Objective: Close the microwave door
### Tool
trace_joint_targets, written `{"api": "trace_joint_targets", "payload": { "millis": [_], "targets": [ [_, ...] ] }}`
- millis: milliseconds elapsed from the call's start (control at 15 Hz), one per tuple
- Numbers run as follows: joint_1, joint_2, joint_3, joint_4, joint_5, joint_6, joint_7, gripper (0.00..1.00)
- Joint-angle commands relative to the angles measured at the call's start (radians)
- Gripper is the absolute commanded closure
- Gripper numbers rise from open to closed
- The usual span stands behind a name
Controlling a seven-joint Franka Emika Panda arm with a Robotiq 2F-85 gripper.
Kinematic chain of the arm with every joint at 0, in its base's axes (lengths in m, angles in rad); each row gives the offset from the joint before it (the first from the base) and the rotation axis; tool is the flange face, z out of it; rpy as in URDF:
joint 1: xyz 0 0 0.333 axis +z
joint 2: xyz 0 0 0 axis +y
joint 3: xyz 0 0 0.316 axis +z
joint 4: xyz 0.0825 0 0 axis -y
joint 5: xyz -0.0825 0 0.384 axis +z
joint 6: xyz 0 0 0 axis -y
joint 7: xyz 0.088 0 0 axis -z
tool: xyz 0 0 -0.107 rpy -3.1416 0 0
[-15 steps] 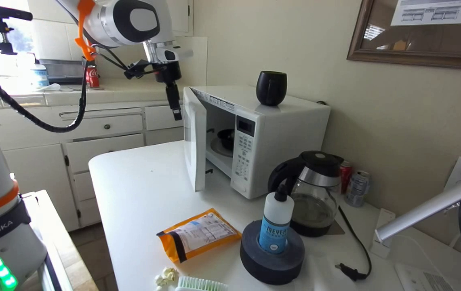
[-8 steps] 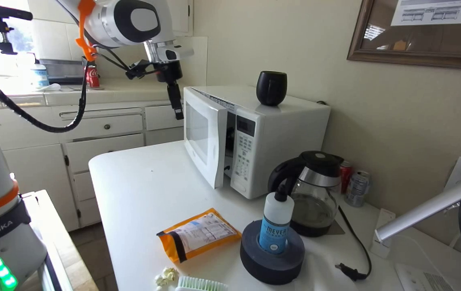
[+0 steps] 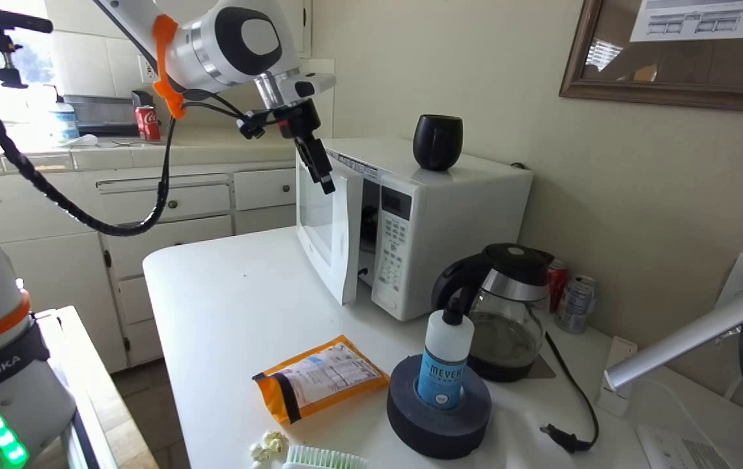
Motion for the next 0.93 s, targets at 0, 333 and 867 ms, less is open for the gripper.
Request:
{"api": "trace_joint_targets", "payload": {
  "millis": [0,333,867],
  "targets": [
    [-0.018,0.096,-0.016,0.063,-0.079,0.047,-0.012,0.0],
    [-0.006,0.234,-0.075,0.181,-0.128,0.111,-0.045,0.0],
    [0.063,0.292,-0.122,0.236,0.011,0.033,-0.262,0.0]
  ]
}}
